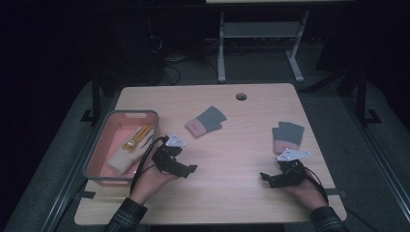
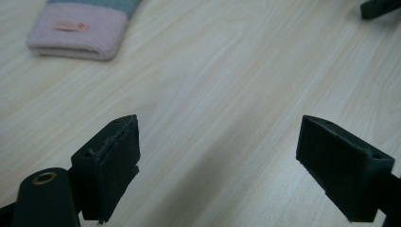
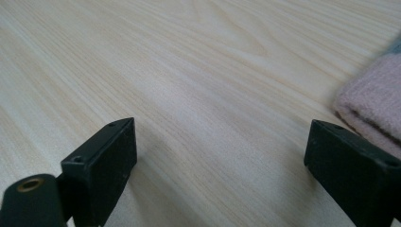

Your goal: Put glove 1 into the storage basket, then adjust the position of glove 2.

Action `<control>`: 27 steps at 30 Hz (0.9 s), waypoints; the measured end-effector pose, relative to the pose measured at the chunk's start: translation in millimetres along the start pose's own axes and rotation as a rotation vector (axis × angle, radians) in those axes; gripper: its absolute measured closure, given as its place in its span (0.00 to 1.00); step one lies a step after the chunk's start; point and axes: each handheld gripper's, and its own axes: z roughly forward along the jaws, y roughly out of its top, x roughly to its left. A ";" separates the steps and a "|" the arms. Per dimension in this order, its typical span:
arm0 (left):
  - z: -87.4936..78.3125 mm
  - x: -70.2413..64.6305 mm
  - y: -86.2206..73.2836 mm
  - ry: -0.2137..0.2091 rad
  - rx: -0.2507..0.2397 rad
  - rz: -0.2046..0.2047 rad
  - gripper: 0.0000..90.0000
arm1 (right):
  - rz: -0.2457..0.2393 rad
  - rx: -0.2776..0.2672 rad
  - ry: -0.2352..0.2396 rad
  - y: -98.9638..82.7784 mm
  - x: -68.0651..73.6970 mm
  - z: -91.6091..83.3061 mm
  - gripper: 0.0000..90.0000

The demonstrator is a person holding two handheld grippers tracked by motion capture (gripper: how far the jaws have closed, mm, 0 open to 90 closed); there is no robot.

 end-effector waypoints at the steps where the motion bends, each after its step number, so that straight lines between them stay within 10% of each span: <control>1: 3.2 -1.4 -2.6 -0.002 -0.003 -0.001 0.15 | 0.000 0.000 0.001 0.0 -0.1 0.0 0.11; 13: 30.7 -8.9 -35.0 -0.001 0.032 0.030 0.15 | 0.002 0.007 0.012 12.9 -3.7 -11.0 0.25; 27: 35.4 -6.1 -57.2 -0.008 -0.096 0.076 0.14 | 0.051 -0.034 -0.028 36.2 -32.1 -17.7 0.88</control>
